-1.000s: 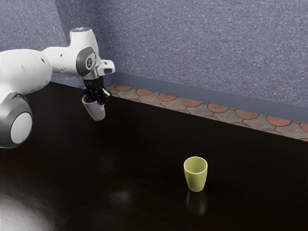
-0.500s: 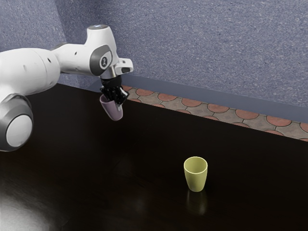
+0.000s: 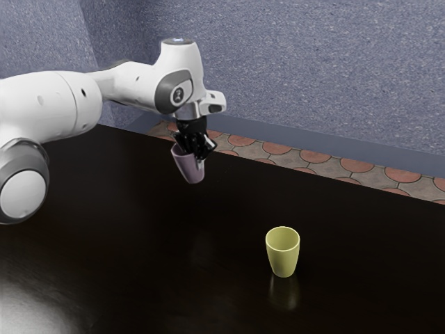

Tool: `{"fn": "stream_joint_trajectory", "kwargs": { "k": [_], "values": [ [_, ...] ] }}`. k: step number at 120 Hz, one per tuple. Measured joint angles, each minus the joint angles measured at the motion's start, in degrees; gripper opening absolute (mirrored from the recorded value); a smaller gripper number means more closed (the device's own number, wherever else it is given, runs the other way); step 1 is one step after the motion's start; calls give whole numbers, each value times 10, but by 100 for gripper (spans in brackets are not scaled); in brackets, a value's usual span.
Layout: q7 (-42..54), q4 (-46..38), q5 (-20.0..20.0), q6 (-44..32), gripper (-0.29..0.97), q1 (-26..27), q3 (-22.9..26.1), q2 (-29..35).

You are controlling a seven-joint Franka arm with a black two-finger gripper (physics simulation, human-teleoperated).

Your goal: Place the left cup onto the right cup

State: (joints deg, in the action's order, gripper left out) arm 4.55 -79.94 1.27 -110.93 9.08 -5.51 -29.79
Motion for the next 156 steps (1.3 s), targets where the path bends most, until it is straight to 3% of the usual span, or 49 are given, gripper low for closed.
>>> {"fn": "stream_joint_trajectory", "kwargs": {
  "k": [58, 156],
  "values": [
    [-88, 63, -64, 46, -8, 8, 88, 4],
    [-221, 59, -136, 67, -11, 26, 242, 1]
  ]
}}
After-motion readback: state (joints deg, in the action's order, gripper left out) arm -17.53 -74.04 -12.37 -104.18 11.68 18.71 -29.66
